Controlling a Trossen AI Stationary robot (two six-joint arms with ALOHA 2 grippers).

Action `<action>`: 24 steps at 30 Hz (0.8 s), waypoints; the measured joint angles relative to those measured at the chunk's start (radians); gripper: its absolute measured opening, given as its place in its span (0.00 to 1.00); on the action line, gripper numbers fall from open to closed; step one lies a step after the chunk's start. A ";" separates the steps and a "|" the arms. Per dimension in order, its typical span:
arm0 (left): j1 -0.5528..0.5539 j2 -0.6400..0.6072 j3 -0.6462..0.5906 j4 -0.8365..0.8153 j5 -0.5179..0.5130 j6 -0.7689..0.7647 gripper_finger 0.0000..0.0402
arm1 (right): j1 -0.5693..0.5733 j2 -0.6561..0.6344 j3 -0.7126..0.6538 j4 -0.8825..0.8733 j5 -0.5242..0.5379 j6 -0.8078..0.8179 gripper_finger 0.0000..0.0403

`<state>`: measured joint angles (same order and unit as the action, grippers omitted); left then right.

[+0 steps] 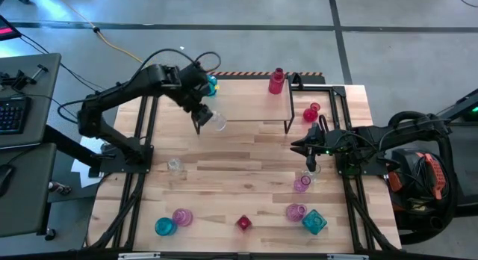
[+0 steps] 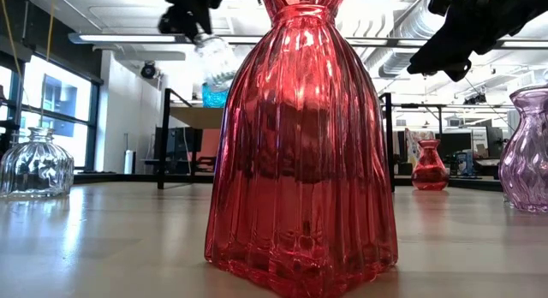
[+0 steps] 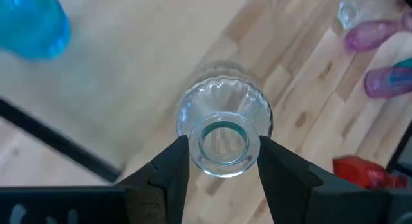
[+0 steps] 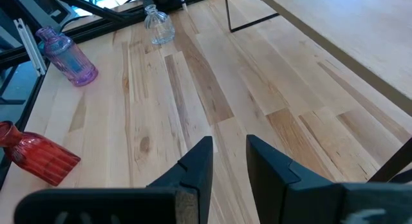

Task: Sort vases onto shelf
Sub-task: Put the top left transparent vase on the shelf

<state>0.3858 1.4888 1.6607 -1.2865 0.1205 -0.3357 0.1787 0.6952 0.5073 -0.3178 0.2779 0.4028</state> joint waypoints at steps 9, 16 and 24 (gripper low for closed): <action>0.089 0.176 0.225 -0.002 -0.060 0.171 0.37 | 0.000 0.000 0.000 0.000 0.000 0.000 0.18; 0.141 0.312 0.377 -0.051 -0.123 0.345 0.37 | 0.000 0.000 0.000 0.000 0.000 0.000 0.18; 0.174 0.433 0.498 -0.115 -0.166 0.495 0.37 | 0.000 0.000 0.000 0.000 0.000 0.000 0.18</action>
<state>0.5594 1.9216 2.1589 -1.4011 -0.0456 0.1597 0.1784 0.6953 0.5072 -0.3176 0.2783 0.4027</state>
